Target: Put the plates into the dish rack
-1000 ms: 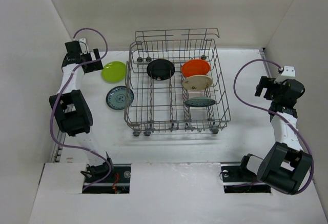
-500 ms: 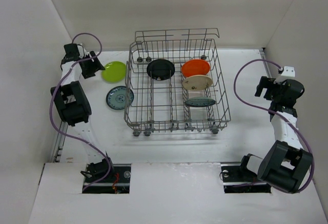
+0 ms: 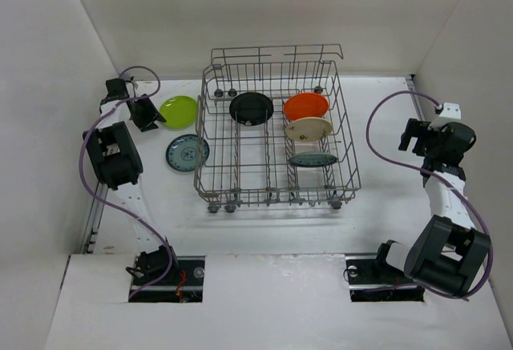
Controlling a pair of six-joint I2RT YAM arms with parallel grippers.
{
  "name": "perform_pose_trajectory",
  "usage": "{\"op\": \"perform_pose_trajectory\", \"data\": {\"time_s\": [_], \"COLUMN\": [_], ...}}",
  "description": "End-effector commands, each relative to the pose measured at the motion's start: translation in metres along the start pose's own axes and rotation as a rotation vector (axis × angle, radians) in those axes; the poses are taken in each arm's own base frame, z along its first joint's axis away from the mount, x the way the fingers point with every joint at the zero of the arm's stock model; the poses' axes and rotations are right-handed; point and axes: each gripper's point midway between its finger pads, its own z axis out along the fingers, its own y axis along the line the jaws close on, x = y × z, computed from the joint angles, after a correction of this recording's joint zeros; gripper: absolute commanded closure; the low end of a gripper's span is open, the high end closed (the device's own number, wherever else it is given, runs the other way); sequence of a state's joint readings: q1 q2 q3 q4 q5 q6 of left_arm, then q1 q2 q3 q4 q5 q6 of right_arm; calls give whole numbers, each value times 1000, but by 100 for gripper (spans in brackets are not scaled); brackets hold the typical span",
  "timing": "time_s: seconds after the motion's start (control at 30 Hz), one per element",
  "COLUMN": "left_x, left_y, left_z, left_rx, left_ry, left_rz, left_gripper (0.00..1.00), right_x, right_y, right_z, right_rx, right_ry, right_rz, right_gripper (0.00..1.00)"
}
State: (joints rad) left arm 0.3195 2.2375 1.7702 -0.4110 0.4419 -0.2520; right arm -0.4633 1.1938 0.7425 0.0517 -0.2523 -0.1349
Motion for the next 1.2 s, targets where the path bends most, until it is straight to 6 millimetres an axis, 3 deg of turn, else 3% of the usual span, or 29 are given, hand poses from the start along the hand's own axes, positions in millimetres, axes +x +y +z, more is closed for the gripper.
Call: {"op": "perform_pose_trajectory", "data": {"time_s": [0.0,0.1,0.37,0.57,0.67,0.8,1.0,1.17], "left_x": [-15,-13,-8,-17,-33,-66,-112,-142], "left_y": [-22,-25,-38,-37,-28,-17,-12,-23], "left_z": [-4,4,21,7,-15,-61,-143,-218], "left_rx": [55,63,86,40,-19,-79,-139,-188], "left_ry": [-31,-20,-4,-53,-118,-249,-460,-639], "left_rz": [14,14,39,89,116,138,189,252], "left_gripper": [63,65,85,95,97,98,97,97], "right_x": [-26,-26,-25,-25,-25,-26,-27,-29], "right_y": [-3,-3,-3,-2,-1,0,2,3], "right_z": [2,2,2,2,2,1,0,-2], "right_rx": [8,8,7,3,-1,-7,-13,-17], "right_ry": [-53,-50,-46,-46,-50,-55,-67,-84], "right_rz": [-20,-20,-22,-22,-25,-26,-29,-35], "right_gripper": [0,0,0,0,0,0,0,0]}}
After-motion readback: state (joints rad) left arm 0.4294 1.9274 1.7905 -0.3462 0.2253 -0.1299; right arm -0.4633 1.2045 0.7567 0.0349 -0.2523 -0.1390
